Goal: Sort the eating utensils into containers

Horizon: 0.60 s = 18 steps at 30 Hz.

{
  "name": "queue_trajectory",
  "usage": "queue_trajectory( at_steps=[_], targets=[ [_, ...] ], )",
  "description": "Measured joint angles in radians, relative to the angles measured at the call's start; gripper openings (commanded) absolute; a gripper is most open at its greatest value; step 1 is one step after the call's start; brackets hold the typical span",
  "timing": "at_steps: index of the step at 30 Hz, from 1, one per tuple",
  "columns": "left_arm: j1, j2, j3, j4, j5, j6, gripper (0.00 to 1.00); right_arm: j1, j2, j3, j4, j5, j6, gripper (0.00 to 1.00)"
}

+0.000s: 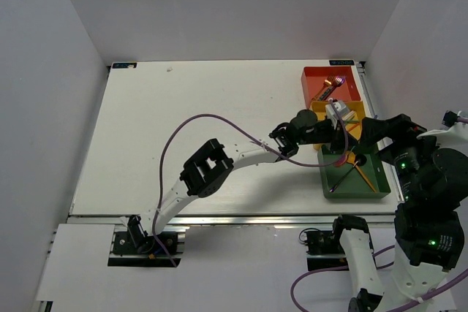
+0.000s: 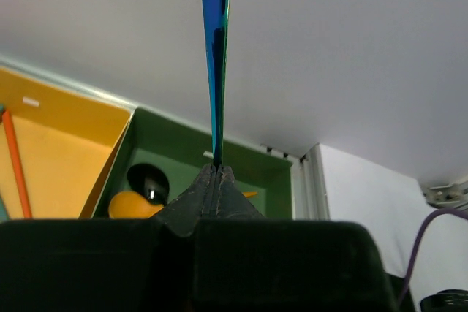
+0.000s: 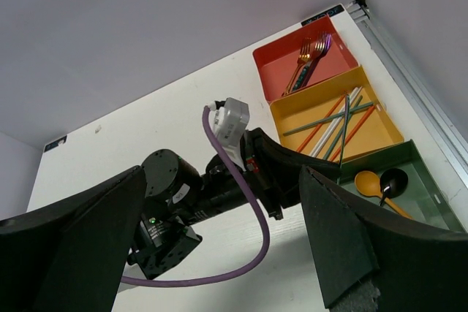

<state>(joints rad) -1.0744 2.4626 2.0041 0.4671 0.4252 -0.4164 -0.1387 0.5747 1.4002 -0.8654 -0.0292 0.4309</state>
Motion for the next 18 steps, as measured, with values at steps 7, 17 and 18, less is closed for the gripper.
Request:
queue_trajectory(
  at_steps=[7, 17, 18],
  targets=[
    [-0.011, 0.018, 0.015, -0.069, -0.023, 0.045, 0.0, 0.003, -0.005, -0.011, 0.0, 0.0, -0.001, 0.89],
    [-0.044, 0.018, 0.013, -0.082, -0.085, 0.048, 0.0, 0.005, -0.006, -0.012, 0.001, 0.001, -0.002, 0.89],
    [-0.048, 0.018, 0.01, -0.082, -0.093, 0.046, 0.0, 0.006, -0.006, -0.012, 0.001, 0.001, -0.002, 0.89]
  ],
)
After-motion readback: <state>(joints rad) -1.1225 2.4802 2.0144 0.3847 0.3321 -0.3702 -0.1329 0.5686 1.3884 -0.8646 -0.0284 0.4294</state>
